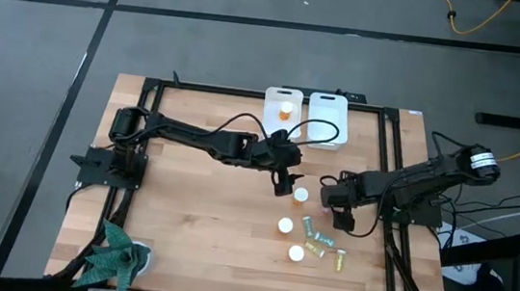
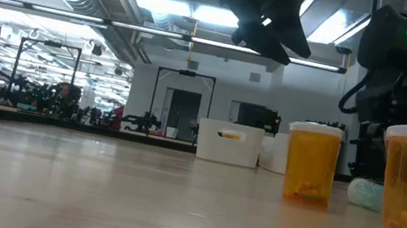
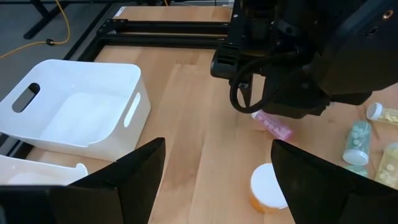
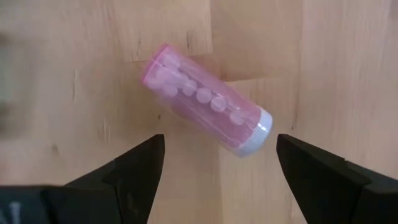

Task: Pick and place medicine bottles into bin by pill shape (circle, oval)
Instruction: Put the small purple medicine pill bottle into the right white bin

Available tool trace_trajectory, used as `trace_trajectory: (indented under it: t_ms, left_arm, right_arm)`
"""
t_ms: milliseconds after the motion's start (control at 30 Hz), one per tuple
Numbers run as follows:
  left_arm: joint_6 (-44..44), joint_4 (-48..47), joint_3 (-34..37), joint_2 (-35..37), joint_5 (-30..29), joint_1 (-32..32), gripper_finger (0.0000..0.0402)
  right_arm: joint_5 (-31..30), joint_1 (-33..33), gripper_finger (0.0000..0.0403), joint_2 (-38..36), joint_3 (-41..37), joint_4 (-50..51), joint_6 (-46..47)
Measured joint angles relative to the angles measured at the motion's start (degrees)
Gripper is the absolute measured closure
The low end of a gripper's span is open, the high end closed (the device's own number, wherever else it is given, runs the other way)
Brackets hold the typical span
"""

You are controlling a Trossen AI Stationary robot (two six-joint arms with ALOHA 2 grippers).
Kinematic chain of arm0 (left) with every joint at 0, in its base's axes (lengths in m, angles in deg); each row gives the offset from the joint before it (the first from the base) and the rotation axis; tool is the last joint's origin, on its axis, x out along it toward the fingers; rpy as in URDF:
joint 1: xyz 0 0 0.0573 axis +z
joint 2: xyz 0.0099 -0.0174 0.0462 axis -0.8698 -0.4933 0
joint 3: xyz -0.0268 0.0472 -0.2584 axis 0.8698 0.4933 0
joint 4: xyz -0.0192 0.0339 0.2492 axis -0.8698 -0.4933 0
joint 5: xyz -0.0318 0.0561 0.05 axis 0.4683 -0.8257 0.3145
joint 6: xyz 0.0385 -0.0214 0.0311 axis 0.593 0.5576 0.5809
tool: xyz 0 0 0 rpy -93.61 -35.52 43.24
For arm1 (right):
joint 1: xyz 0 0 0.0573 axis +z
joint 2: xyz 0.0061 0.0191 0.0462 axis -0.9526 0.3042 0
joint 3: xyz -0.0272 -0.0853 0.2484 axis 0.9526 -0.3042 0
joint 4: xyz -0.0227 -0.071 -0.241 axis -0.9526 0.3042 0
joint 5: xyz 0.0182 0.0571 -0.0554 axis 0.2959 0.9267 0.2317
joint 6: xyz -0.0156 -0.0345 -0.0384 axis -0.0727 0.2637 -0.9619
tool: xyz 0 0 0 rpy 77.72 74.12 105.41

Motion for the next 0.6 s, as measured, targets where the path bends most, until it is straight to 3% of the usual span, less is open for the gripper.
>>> trace_trajectory:
  t_ms: [233, 433, 600]
  left_arm:
    - [0.0, 0.0, 0.0, 0.0, 0.0, 0.0, 0.0117]
    - [0.0, 0.0, 0.0, 0.0, 0.0, 0.0, 0.0117]
    - [0.0, 0.0, 0.0, 0.0, 0.0, 0.0, 0.0117]
  right_arm:
    - [-0.1, 0.0, 0.0093, 0.0, 0.0, -1.1, 0.2]
    - [-0.1, 0.0, 0.0093, 0.0, 0.1, -9.9, -4.9]
    - [-0.8, -0.1, 0.0093, 0.0, 0.1, -6.4, -8.2]
